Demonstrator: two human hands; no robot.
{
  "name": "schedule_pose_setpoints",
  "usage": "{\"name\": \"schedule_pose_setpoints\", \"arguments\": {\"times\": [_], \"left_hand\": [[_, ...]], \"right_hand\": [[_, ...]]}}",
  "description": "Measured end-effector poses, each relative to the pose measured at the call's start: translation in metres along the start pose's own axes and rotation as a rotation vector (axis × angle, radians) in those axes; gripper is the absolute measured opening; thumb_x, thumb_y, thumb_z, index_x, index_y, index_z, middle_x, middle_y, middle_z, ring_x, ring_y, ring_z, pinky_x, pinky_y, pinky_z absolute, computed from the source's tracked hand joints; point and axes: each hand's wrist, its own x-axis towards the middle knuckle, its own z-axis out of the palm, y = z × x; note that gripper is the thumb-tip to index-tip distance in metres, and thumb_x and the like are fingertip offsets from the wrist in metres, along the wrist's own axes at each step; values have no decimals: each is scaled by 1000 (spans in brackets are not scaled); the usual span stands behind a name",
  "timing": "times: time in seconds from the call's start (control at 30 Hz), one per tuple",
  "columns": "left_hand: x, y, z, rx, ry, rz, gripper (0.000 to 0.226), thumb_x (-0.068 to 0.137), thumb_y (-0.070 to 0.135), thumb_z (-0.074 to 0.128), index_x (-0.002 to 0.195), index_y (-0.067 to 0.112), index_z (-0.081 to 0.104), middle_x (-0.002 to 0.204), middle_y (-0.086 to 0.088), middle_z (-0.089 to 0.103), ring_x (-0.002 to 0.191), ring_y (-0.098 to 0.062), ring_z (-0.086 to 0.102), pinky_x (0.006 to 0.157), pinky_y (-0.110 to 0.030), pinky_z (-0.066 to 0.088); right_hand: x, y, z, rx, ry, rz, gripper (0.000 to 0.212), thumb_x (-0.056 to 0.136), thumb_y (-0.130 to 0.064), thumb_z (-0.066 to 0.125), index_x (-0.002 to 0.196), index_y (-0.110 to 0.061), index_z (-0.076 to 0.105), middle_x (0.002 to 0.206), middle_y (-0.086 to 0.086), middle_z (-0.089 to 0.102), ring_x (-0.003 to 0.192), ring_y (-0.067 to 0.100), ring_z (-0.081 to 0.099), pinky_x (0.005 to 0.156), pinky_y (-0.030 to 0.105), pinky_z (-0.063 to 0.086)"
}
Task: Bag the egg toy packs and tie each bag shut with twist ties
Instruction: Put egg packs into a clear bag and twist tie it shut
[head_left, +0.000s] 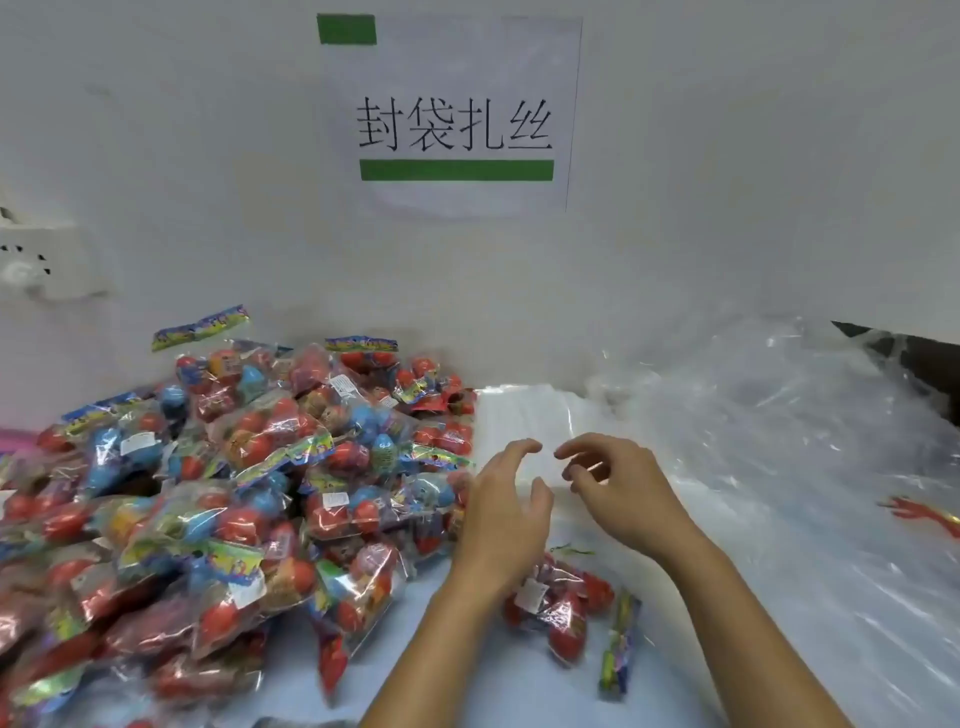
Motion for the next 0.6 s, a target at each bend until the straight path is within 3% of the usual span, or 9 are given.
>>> {"name": "schedule_pose_setpoints", "arguments": {"times": [0.13,0.2,0.3,0.4,0.47,0.6], "left_hand": [[7,-17,8,7,-1,-19,30,96,12,50,119,27,61,115,19,59,111,1,53,96,-27,50],[8,-18,9,9,-6,-3,27,97,11,50,113,28,62,109,21,60,107,1,55,89,-21,50],[8,-17,8,15,2,30,24,97,10,50,105,30,61,103,20,61,103,5,56,82,-13,47],[8,-16,8,14,-1,47,22,97,11,51,105,27,63,100,20,61,99,6,57,79,-9,46],[7,-15,9,4,-8,44,21,97,11,52,105,27,63,101,18,63,99,3,59,80,-11,48],[8,-13,10,-51,-3,23,22,97,10,53,102,29,62,102,16,64,97,6,58,74,-7,45]], "right_hand": [[-1,21,-12,94,141,24,32,92,-5,60,90,-35,71,78,-10,72,73,3,68,63,9,48],[-4,30,-19,91,249,18,34,90,-3,62,88,-36,71,79,-12,71,75,2,65,64,8,46],[-6,43,-22,-53,278,72,25,91,-20,68,105,-40,66,107,-13,68,96,2,61,76,12,44],[-8,47,-11,-253,34,176,58,87,-45,73,140,-32,53,141,-11,53,133,16,48,108,35,41],[-9,46,0,-311,7,175,57,88,-45,72,140,-33,54,143,-12,54,134,15,48,108,35,39],[-5,44,6,-262,251,33,30,94,-24,66,123,-27,69,122,-12,70,114,12,63,95,30,49]]}}
